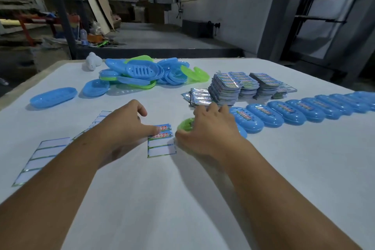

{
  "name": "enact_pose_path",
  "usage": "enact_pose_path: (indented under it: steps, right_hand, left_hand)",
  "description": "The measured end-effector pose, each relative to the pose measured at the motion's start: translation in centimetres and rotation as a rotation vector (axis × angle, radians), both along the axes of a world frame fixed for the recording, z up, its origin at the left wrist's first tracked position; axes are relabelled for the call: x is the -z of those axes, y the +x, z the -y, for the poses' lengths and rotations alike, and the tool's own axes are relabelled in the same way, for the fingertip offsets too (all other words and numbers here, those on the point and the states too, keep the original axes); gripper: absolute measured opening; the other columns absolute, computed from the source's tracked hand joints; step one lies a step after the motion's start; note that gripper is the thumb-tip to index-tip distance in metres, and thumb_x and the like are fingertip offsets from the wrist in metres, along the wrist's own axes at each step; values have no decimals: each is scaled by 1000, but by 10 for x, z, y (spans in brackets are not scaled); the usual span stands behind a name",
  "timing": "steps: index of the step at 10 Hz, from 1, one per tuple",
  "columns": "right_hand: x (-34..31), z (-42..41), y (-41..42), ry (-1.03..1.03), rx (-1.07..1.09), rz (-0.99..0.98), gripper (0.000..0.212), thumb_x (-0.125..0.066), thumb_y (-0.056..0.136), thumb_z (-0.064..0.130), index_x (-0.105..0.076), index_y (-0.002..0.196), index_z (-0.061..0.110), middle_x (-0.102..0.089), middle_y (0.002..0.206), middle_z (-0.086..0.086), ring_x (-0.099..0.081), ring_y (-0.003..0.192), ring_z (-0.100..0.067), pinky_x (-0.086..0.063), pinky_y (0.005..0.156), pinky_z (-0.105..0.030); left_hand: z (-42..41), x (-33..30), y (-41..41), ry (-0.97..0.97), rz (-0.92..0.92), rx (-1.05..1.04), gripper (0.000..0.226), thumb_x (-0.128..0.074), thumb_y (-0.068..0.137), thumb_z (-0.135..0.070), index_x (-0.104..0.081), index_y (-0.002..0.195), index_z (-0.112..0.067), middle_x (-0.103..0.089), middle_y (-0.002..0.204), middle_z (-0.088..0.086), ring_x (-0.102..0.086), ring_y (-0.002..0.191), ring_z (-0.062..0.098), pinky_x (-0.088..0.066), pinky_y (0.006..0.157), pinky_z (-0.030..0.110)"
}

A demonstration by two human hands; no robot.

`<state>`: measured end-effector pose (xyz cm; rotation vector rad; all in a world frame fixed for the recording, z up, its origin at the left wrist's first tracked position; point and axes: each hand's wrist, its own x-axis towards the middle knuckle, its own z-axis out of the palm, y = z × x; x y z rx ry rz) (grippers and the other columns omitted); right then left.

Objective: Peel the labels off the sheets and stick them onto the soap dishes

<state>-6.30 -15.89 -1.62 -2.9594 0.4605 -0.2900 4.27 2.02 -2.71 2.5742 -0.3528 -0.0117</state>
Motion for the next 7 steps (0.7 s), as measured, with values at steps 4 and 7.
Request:
enact_pose_path:
  steps: [4,7]
  right_hand:
    - [-6,38,-1,87,139,96,48,-61,85,23,-54,132,29,-49,130,-9,-38,123,-38,-32,89,-41]
    - [6,22,14,301,-124,391,23,-65,91,33,-69,114,30,-67,108,9,-56,102,-16,-45,92,-33]
  left_hand:
    - [-2,-3,-2,-28,20,9,48,-83,70,-54,-46,89,-31,-55,86,-8,-54,77,9,-35,60,31]
    - [2,-4,-16,-284,235,-8,31,-73,82,-51,-61,70,-24,-57,62,-11,-53,60,6,-36,54,27]
